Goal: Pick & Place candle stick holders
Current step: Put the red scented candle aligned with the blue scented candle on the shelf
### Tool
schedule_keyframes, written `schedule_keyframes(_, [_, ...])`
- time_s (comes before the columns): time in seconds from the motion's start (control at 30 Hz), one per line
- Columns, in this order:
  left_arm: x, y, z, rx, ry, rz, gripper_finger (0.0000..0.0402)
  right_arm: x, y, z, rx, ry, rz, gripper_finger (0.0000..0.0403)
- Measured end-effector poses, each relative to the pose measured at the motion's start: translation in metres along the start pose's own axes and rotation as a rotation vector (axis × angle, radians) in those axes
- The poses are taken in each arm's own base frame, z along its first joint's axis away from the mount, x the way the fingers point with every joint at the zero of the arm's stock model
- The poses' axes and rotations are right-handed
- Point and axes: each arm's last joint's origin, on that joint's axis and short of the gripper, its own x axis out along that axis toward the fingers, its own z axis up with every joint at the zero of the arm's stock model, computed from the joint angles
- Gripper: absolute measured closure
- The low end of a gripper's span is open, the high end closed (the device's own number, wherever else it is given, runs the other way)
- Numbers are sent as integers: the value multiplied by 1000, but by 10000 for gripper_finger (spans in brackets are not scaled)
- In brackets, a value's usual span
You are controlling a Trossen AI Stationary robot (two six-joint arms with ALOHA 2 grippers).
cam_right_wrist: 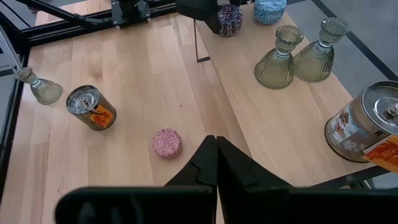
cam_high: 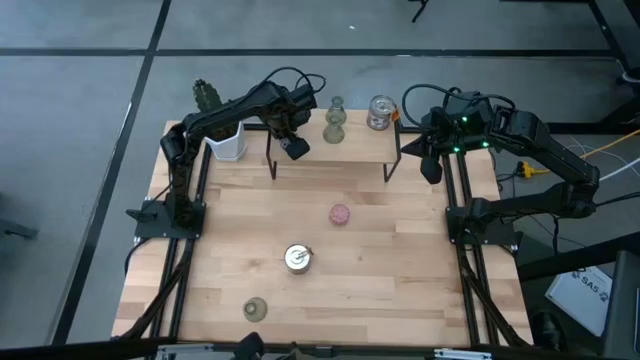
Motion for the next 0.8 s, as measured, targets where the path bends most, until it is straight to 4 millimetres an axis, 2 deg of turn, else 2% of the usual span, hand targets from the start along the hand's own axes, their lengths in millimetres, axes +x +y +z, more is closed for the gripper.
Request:
schedule_keyframes(0.3, [-4, -1, -2, 11, 0, -53, 53, 0, 0, 0, 0, 0, 0, 402])
schedule_keyframes(0.8, [-25, 5, -11, 8, -48, -15, 52, 0, 0, 0, -19, 0, 0, 402])
